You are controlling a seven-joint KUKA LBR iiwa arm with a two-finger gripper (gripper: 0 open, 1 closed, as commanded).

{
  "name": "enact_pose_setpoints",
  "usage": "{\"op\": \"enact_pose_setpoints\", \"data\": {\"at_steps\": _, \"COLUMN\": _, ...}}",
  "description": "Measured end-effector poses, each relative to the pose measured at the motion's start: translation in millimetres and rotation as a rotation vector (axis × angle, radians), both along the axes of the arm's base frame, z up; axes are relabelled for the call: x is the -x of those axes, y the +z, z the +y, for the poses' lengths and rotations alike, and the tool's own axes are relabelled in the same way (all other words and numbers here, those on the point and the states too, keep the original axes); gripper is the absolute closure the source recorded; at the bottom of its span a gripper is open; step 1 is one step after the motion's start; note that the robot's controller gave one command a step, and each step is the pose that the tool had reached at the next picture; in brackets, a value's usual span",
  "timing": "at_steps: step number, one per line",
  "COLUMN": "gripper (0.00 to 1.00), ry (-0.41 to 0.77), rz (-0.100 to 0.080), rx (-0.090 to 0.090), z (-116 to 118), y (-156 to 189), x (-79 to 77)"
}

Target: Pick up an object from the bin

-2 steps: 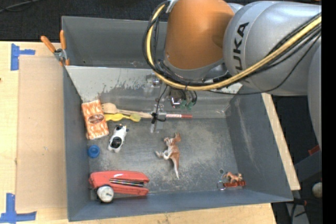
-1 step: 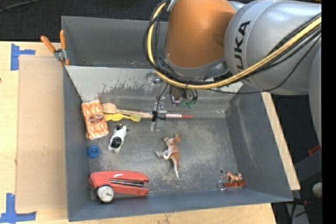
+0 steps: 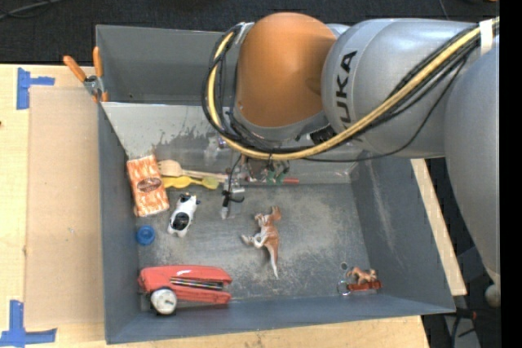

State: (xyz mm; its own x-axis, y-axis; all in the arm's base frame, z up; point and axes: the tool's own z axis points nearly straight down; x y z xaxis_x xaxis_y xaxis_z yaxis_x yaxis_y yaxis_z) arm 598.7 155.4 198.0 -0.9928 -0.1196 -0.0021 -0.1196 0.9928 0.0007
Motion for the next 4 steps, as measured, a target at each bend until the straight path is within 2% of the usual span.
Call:
{"op": "enact_pose_setpoints", "data": {"at_steps": 1, "gripper": 0.0, "ry": -0.196, "rz": 0.0, "rx": -0.001, "z": 48, "y": -29, "x": -1.3}}
{"op": "enact_pose_setpoints", "data": {"at_steps": 2, "gripper": 0.0, "ry": -0.19, "rz": 0.003, "rx": 0.001, "z": 52, "y": -79, "x": 13.0}}
{"op": "enact_pose_setpoints", "data": {"at_steps": 3, "gripper": 0.0, "ry": 0.049, "rz": 0.002, "rx": 0.0, "z": 45, "y": -82, "x": 51.7}}
{"op": "enact_pose_setpoints", "data": {"at_steps": 4, "gripper": 0.0, "ry": -0.122, "rz": 0.007, "rx": 0.001, "z": 31, "y": -111, "x": 82.6}}
